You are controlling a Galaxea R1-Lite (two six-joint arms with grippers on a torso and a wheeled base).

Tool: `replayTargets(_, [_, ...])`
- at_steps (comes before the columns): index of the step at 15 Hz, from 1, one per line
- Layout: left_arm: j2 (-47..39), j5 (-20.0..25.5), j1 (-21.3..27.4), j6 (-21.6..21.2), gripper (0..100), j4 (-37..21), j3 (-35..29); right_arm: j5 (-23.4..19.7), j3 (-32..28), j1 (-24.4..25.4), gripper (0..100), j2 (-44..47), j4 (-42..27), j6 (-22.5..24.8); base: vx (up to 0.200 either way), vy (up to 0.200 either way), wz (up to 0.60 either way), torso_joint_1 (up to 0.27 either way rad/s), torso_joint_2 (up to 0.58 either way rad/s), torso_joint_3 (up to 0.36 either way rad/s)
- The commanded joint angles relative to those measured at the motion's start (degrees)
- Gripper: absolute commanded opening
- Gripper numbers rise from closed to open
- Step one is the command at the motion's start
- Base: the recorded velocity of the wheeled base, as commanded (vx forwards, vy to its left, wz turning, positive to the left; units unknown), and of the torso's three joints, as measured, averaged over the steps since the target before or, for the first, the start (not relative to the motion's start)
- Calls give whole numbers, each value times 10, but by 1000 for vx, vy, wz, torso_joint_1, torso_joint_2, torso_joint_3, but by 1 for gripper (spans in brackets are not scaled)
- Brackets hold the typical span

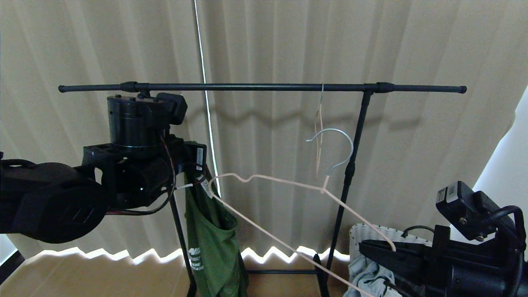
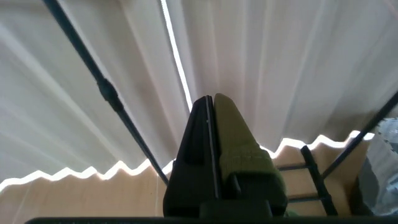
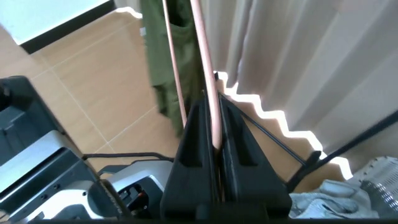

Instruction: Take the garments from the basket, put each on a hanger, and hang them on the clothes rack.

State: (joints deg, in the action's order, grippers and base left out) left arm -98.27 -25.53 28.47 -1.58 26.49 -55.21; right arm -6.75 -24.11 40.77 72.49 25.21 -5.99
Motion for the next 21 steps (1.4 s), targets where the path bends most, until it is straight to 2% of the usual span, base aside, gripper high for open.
replayTargets(1, [-9, -2, 10, 1, 0, 1, -2, 0, -4, 5, 0, 1, 0, 0, 0, 0, 0, 0, 0, 0])
replayTargets(9, [-10, -2, 23, 11, 0, 1, -2, 2, -55, -5, 0, 76, 2, -3, 0, 0, 0, 0, 0, 0])
replayTargets(12, [-8, -15, 19, 11, 0, 1, -4, 5, -69, -6, 0, 116, 31, -5, 0, 0, 0, 0, 0, 0])
replayTargets(16, [0, -36, 11, 7, 0, -5, -4, 51, -129, -7, 0, 173, 27, -39, 0, 0, 0, 0, 0, 0])
replayTargets(21, [3, -71, -5, 4, 0, -6, -3, 82, -168, -8, 0, 241, 32, -45, 0, 0, 0, 0, 0, 0])
